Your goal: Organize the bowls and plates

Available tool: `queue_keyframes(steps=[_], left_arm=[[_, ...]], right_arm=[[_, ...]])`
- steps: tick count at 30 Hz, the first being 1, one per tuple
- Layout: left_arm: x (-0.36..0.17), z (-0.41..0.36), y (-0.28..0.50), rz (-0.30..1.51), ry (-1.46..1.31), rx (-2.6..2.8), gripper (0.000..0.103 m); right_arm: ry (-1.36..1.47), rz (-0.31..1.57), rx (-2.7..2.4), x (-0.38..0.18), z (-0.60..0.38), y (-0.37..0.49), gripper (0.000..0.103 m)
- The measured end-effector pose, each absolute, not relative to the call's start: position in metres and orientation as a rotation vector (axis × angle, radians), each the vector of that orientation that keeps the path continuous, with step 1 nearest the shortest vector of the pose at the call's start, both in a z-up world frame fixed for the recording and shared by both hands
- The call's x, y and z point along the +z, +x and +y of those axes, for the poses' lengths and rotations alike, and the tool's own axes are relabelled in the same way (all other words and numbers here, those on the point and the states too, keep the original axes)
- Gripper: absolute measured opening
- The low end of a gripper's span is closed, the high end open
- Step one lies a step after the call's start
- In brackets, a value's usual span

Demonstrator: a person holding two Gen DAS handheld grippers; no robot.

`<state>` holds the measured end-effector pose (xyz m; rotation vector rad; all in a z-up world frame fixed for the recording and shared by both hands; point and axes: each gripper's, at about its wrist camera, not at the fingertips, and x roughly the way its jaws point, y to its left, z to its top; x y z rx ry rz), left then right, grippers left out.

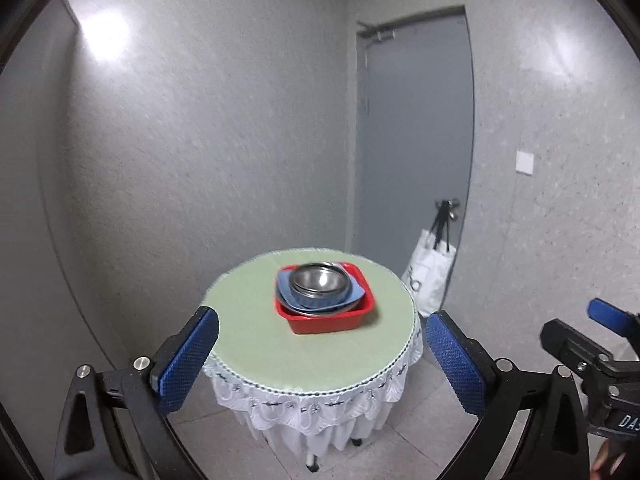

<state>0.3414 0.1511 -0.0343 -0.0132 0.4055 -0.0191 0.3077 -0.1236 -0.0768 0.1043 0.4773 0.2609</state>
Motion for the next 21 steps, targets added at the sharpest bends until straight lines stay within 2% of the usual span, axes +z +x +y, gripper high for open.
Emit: queue_keyframes(steps=[4,21], left_arm=[[-0.024,0.152,0.263,0.364,0.001,-0.037,0.102],[-0.022,0.212,0.029,0.321,0.076,-0.157,0.102]], right_arm=[[0.111,0.436,0.237,-0.063,-0.130,0.253,0.103],[0.137,0.379,0.100,-0.039,-0.076,0.025,0.103]])
